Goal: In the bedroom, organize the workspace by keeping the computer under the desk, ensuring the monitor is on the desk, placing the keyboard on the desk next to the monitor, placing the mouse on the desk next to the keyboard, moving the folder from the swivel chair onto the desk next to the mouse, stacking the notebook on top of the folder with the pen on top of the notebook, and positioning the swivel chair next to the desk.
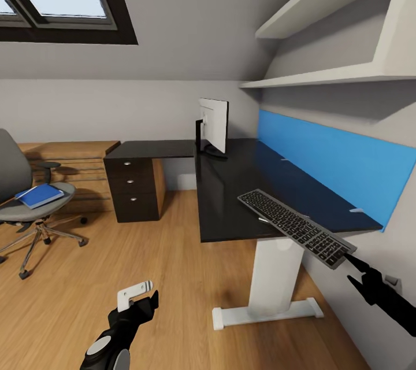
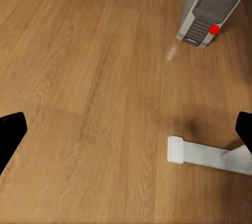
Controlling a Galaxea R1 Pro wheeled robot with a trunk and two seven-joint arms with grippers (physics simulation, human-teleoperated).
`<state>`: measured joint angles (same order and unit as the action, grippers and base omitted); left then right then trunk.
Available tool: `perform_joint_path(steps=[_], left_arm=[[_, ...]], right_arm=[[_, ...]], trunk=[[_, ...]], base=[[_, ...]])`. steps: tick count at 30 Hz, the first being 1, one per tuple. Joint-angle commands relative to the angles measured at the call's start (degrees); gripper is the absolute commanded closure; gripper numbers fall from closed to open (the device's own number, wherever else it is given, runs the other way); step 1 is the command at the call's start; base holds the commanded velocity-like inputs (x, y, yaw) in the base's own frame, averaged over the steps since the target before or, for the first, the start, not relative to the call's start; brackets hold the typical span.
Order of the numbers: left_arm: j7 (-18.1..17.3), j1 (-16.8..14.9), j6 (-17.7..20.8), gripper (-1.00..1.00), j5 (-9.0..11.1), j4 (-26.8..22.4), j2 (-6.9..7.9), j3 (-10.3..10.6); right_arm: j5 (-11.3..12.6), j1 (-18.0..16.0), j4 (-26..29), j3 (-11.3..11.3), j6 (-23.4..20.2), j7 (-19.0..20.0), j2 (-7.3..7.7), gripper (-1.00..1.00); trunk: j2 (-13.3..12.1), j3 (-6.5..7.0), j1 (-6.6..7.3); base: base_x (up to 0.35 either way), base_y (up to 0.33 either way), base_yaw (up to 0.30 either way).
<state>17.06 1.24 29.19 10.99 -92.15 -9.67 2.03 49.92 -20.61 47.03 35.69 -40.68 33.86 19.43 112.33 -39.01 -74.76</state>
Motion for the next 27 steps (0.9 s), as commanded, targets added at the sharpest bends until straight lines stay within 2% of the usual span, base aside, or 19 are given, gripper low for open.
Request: perform_joint_path(steps=[1,12,18,27], left_arm=[[0.5,0.0,0.2,-1.0,0.6,-0.1,0.01,0.1],[0.5,0.0,0.1,-1.0,0.6,-0.1,0.02,0.0],[0.5,0.0,0.1,-1.0,0.6,-0.1,0.01,0.1],[0.5,0.0,0.1,-1.0,0.6,-0.1,0.03,0.1]], right_arm=[[0.1,0.0,-0.1,0.1,-0.3,0.1,-0.03,-1.0],[-0.1,0.0,-0.3,0.0,0.0,0.1,-0.12,-1.0],[-0.1,0.0,-0.4,0.0,0.0,0.1,-0.18,-1.0],[-0.1,0.0,-0.3,0.0,0.0,0.1,-0.18,-1.0]], trunk=[[0.0,-0.05,0.0],[0.0,-0.05,0.0],[0.0,-0.05,0.0],[0.0,-0.05,0.0]], base=[[0.003,0.0,0.0],[0.001,0.003,0.0],[0.116,0.148,0.0],[0.025,0.028,0.0]])
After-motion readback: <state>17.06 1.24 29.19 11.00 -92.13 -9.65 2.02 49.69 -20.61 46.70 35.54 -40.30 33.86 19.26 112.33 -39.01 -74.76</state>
